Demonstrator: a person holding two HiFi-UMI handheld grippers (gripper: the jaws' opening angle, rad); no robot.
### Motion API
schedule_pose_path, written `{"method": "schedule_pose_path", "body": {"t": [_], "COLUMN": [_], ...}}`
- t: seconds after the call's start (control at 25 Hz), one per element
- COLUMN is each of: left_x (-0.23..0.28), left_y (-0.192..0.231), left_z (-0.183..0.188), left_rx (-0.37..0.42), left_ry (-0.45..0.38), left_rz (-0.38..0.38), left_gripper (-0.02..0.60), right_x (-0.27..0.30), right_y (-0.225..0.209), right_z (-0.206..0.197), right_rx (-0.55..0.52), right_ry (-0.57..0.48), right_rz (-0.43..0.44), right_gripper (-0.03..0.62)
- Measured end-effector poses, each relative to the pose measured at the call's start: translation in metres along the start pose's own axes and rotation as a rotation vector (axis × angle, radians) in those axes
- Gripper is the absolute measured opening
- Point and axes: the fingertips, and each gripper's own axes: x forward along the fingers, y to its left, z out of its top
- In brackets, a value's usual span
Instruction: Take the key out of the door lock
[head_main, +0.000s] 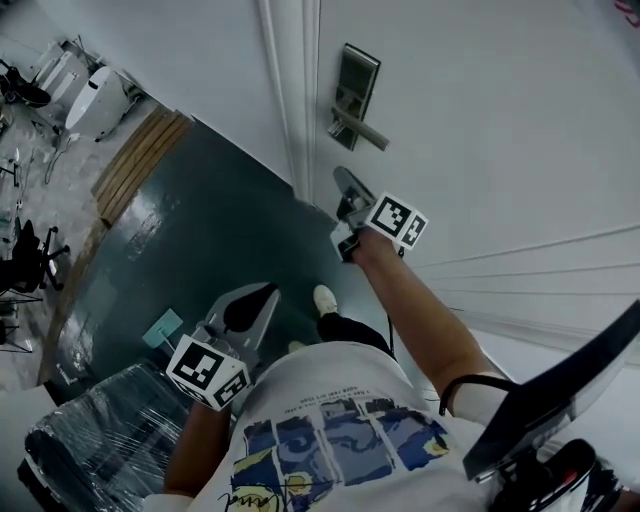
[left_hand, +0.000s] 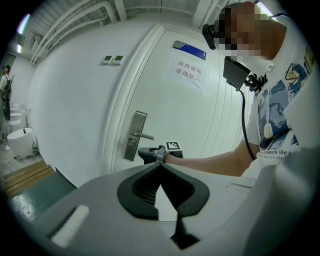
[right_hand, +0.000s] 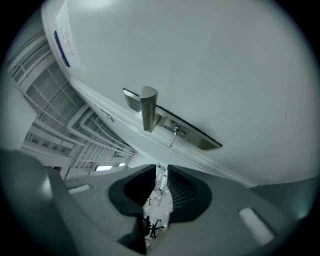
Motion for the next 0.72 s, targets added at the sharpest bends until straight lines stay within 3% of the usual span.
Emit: {"method": "schedule_pose_path", "body": {"t": [0.24,0.72], "left_x": [0.017,0.022], "left_y": [0.019,0.039], "left_z": [0.008,0.012], "left_rx": [-0.012,-0.042], "left_ry": [0.028,0.056], "left_rz": [0.034,0.061], "left_gripper": [0.005,0.005], "right_x": [0.034,0.067], "right_y": [-0.016,-0.026], "right_z": [0.024,0.035], "right_rx": [0.156,0.257], "right_ry": [-0.082,-0.14], "right_rz": [0.049,0.047], "right_gripper": [0.061,0.062]}}
